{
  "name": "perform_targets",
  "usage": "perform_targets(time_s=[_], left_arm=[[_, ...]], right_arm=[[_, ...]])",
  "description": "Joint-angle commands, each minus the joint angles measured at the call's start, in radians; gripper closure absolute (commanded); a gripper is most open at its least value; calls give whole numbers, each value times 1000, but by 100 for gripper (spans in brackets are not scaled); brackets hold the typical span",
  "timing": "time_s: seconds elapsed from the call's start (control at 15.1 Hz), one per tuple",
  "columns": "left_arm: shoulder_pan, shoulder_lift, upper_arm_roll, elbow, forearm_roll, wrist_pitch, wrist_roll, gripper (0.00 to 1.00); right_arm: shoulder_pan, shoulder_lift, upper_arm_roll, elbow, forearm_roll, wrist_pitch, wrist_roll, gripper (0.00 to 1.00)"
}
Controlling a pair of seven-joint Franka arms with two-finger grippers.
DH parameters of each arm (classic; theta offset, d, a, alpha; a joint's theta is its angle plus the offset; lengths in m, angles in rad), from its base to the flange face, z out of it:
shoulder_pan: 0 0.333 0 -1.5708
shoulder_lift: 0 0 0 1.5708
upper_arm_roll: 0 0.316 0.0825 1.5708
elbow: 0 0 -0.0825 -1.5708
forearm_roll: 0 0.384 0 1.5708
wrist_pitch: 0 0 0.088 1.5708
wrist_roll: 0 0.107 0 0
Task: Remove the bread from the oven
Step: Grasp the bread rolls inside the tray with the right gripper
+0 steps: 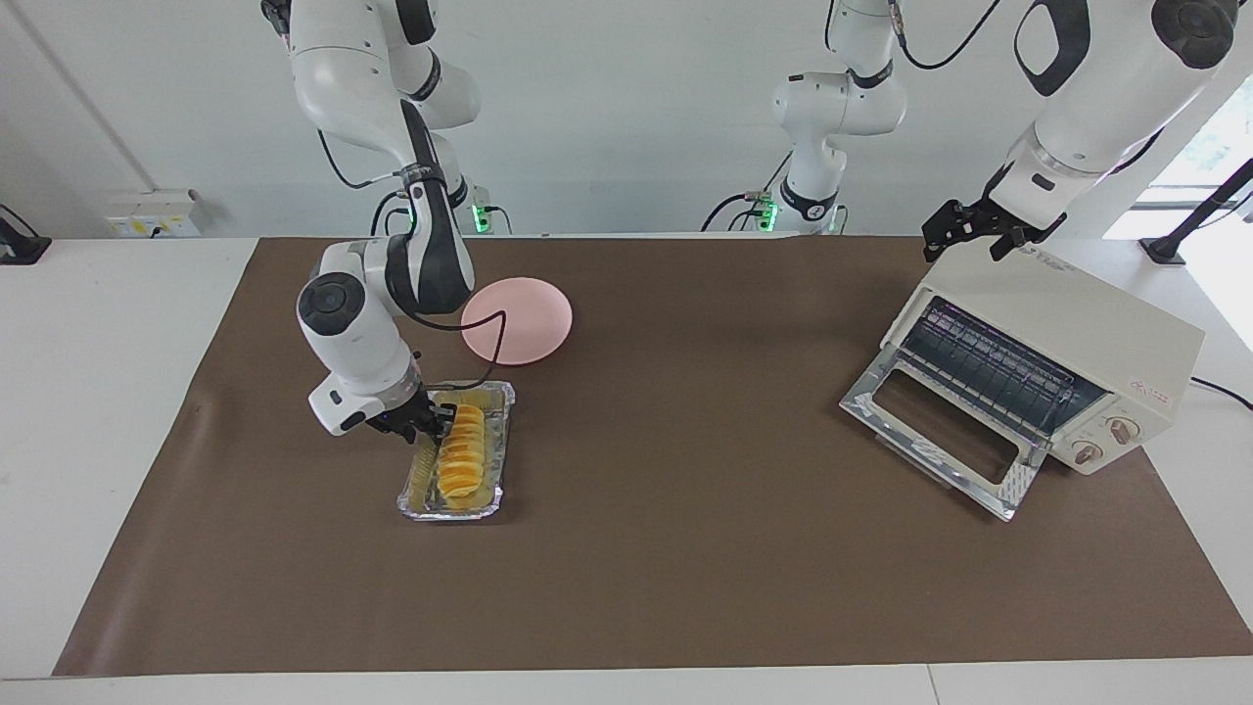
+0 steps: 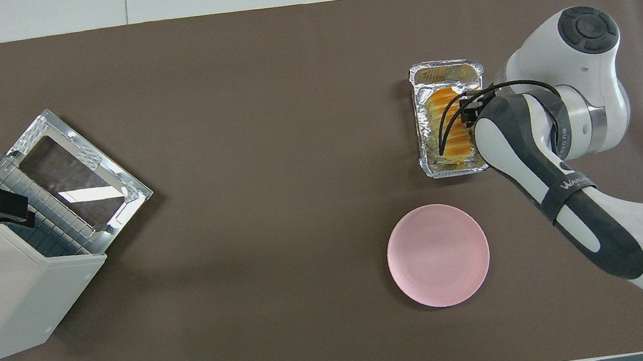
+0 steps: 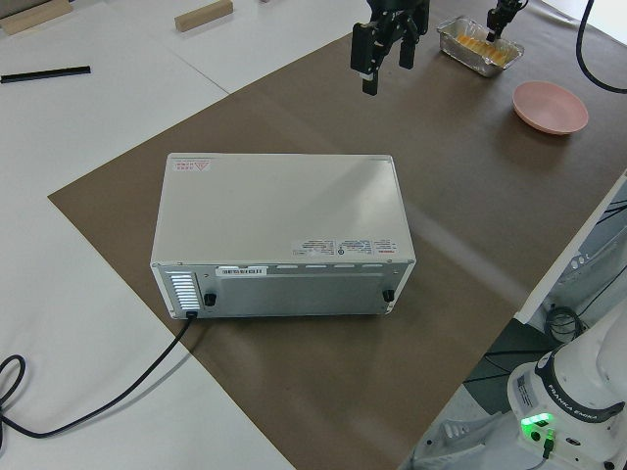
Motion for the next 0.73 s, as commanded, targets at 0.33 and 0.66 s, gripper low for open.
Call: perform_targets(time_s=[0.33,0.66], left_arm=[[-2,-22,1,-20,19,16,1,0],[0,-22,1,-20,19,16,1,0]], right_arm=[[54,23,6,110,0,-84,22,0],[57,51,6,84,-25,-29,27,0]])
